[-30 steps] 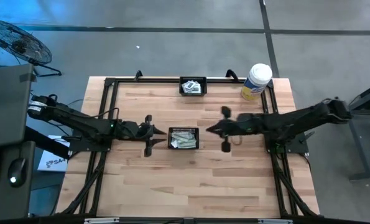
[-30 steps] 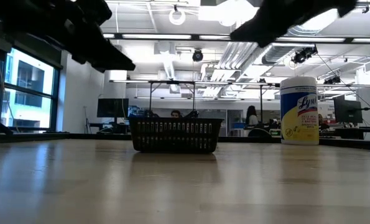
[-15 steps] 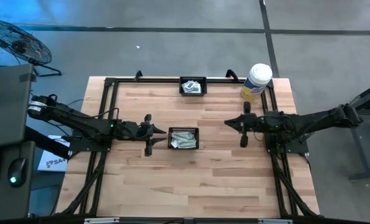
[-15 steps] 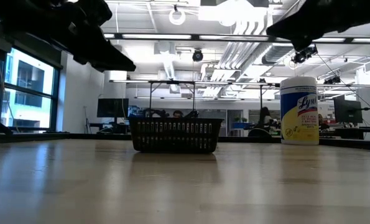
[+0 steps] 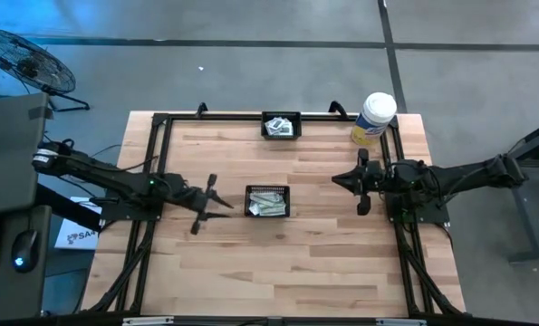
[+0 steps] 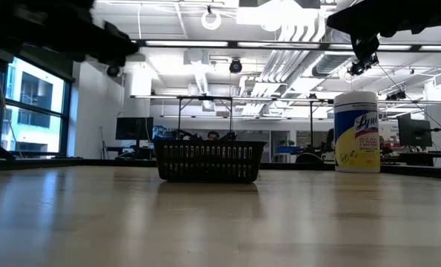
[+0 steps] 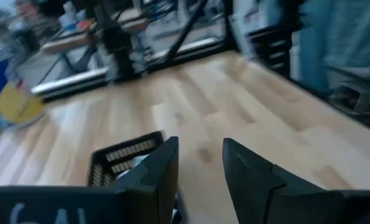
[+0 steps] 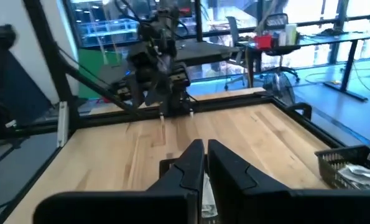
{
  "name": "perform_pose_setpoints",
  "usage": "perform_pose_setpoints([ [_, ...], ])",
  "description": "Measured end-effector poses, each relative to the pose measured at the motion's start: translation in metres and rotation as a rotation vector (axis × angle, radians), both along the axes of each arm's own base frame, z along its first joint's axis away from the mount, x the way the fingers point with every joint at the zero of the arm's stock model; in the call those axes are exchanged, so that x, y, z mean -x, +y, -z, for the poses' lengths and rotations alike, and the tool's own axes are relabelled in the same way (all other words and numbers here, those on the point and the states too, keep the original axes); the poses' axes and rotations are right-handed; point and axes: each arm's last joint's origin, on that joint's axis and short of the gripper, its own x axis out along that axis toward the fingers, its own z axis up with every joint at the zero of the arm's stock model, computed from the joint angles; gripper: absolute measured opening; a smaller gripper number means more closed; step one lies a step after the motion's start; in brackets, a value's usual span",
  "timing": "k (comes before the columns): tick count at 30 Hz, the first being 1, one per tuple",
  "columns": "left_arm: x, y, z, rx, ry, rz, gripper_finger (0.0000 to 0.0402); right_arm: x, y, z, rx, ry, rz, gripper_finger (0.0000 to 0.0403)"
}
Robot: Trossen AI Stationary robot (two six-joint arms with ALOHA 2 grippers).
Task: Pick & Place First Aid Supplies
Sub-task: Return to Home Position
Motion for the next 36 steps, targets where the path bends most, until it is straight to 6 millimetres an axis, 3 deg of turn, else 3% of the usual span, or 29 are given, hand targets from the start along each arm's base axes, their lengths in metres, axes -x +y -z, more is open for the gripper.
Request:
perform_pose_setpoints([
  [9,0.043,0.009,0.011,0.006,-0.064,-0.046,0.0121,0.012,0.003,0.003,0.138,0.044,-0.283,0.0014],
  [18,0.072,0.016,0.029,-0.001,-0.067,-0.082,0.0121,0.041,-0.003,0.001,0.159,-0.048,-0.169,0.0014],
  [27,0.094,0.021,0.029,-0.001,-0.096,-0.119,0.0121,0.060,-0.004,0.041,0.154,-0.153,-0.176,0.0013],
  [36,0.092,0.020,0.033,0.000,-0.170,-0.095,0.0121,0.052,-0.004,0.062,0.149,-0.157,-0.156,0.0014],
])
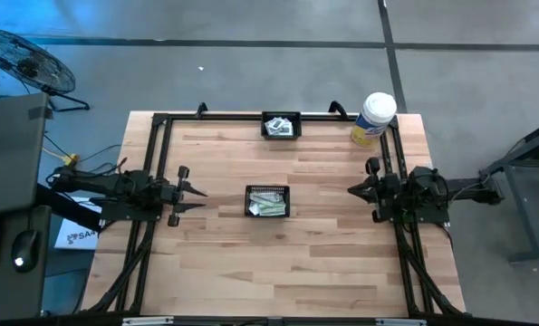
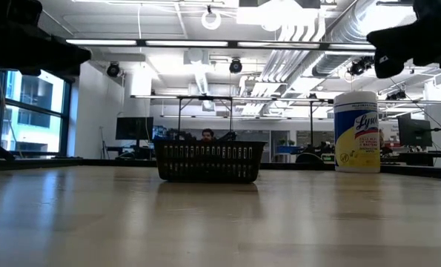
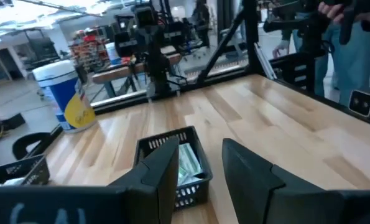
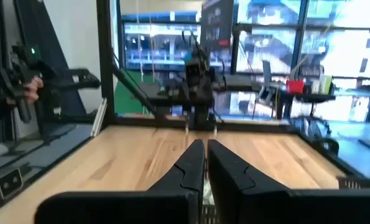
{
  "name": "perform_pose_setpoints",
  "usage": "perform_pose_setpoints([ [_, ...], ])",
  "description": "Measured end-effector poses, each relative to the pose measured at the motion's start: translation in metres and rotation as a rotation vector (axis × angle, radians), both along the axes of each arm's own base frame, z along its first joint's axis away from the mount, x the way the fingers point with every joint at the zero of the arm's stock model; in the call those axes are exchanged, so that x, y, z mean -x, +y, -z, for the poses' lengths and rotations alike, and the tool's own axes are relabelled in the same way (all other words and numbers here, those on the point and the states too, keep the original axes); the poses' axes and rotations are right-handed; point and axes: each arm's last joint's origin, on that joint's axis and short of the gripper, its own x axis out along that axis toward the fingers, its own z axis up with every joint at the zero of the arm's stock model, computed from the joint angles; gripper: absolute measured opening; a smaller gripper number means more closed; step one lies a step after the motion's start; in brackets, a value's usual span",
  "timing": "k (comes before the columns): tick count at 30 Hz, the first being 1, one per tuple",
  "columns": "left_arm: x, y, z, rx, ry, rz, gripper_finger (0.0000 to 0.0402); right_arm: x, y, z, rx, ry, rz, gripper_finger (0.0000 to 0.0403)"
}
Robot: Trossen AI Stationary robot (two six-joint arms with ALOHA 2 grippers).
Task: Pick & Place First Aid Supplies
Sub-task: Return to Home Position
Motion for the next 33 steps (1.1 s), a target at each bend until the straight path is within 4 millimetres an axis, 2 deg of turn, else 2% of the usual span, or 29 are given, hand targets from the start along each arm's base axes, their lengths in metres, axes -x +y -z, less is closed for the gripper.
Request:
perform_pose_setpoints([
  [5,-0.001,0.000,0.002,-0.017,0.007,0.000,0.0121,-0.004,0.000,0.015,0.002,0.025,0.004,0.0010],
  [11,-0.001,0.000,0.001,0.001,0.005,-0.023,0.0121,-0.003,0.000,0.013,-0.009,-0.004,-0.004,0.0007],
  [16,-0.001,0.001,0.000,0.005,-0.021,-0.036,0.0121,-0.003,-0.002,0.011,-0.014,-0.024,0.086,0.0011],
  [22,-0.002,0.000,0.005,0.007,-0.021,-0.027,0.0121,-0.004,-0.002,0.019,-0.026,0.066,0.070,0.0012],
  [33,-0.003,-0.001,0.006,-0.005,-0.010,0.013,0.0121,-0.004,0.000,0.022,-0.020,0.089,0.005,0.0012],
])
